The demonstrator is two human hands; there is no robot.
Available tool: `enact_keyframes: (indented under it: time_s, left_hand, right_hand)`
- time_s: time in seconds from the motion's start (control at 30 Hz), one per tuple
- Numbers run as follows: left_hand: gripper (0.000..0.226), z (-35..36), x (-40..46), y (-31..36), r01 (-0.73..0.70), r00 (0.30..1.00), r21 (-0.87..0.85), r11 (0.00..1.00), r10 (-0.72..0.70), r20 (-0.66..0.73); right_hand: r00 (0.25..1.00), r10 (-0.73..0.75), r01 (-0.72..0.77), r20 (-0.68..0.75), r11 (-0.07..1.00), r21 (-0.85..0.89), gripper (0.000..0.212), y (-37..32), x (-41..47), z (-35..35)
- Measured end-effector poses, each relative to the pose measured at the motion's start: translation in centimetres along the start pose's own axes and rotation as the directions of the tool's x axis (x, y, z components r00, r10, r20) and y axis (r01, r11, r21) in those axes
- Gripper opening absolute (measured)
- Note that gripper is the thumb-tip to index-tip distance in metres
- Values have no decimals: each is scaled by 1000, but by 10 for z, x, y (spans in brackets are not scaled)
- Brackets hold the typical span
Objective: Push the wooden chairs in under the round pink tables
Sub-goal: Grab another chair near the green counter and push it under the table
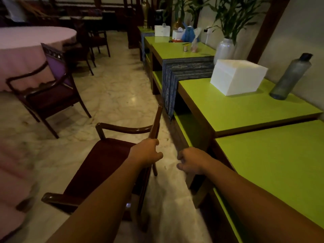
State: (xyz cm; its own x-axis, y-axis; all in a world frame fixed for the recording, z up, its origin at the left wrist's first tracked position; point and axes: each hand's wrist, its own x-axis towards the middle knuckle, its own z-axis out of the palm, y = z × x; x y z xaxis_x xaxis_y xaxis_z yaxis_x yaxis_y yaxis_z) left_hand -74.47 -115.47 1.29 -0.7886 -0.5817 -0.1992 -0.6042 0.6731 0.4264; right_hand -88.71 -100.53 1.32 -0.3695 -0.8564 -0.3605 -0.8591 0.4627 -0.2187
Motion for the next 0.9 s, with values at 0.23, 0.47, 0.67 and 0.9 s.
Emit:
enact_keyframes:
  time_s: [0.23, 0.47, 0.67, 0.9]
  left_hand:
    - [46, 14, 36, -37, 298, 953, -109, 948, -290, 83]
    - [48, 56, 56, -17, 561, 822, -218, 798, -568, 36]
    - [34, 64, 50, -7, 682, 702, -208, 701, -707, -85]
    - [39, 60, 43, -19, 709, 673, -196, 678, -733, -99]
  right_hand:
    - [958, -287, 284, 6, 945, -164, 42, -7, 117, -35]
    - [844, -536, 512, 27, 789, -341, 39, -2, 202, -43]
    - [749, -649, 605, 130, 591, -533, 47, -2, 246, -49]
    - [671, -615, 717, 414, 395, -575, 67, -20, 288, -60]
